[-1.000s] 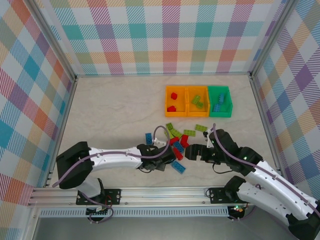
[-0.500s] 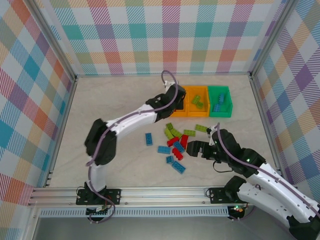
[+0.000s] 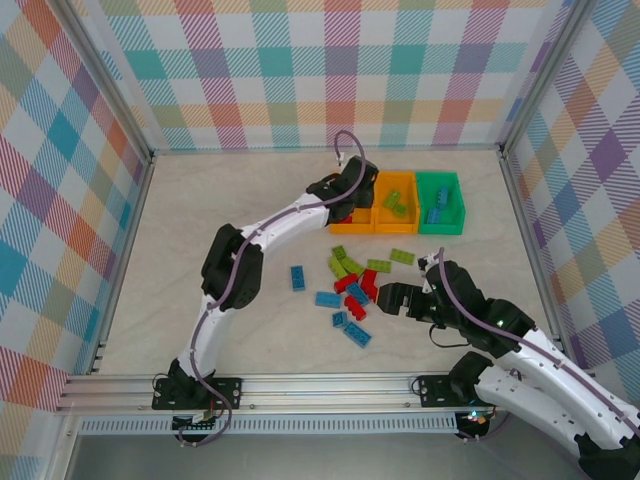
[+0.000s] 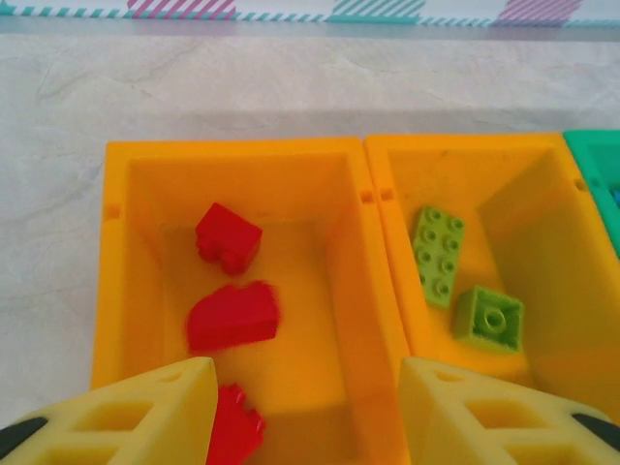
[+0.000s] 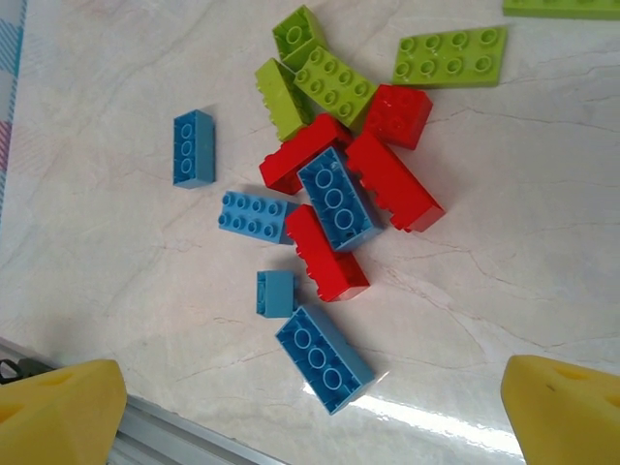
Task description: Sort the legos into containers by color
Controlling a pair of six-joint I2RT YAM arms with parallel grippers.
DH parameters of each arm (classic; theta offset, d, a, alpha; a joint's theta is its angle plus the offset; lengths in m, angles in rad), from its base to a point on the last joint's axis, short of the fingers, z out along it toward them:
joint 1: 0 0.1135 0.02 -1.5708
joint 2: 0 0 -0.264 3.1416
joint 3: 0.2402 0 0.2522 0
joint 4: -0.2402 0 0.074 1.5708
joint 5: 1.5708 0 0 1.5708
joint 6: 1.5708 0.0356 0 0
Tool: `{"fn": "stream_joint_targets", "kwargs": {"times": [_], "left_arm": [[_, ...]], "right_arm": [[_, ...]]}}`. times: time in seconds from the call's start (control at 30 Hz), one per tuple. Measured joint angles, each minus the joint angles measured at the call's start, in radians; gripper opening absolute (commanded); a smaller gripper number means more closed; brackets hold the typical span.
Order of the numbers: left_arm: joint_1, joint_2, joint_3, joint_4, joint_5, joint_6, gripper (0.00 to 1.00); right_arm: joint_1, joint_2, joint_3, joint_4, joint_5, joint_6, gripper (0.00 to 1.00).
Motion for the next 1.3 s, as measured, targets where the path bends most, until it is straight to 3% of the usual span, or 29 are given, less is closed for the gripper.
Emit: {"fn": "stream_joint_targets", "kwargs": {"times": [0.2, 0.33, 0.5, 0.67, 0.87, 1.03, 1.3], "left_arm": [[-0.042, -0.449, -0.423, 0.121, 0.106, 0.020, 0.49], [-0.144, -0.755, -0.612, 0.176, 0.126, 0.108, 0.50], [-0.290, -1.046, -0.771, 0.138, 0.099, 0.249, 0.63], [-0.326, -1.177, -0.863, -0.034, 0.067, 0.315, 0.78], [-0.340, -1.317, -0.961, -0.201, 0.167, 0.394, 0.93], [-0.341, -1.378, -1.021, -0.248, 0.226, 0.506, 1.00], [-0.341, -1.390, -1.062, -0.262, 0.303, 0.595, 1.00]], "right_arm": [[0.000, 0.056, -0.033, 0.040, 0.050, -0.031, 0.98], [0.000, 0.164, -0.086, 0.119, 0.085, -0.099, 0.86], [0.000, 0.341, -0.121, 0.249, 0.114, -0.183, 0.73], [-0.013, 0.521, -0.123, 0.407, 0.110, -0.238, 0.65], [-0.068, 0.642, -0.133, 0.552, 0.073, -0.258, 0.51], [-0.100, 0.686, -0.139, 0.638, 0.027, -0.264, 0.41], [-0.106, 0.750, -0.139, 0.685, -0.016, -0.257, 0.29]]}}
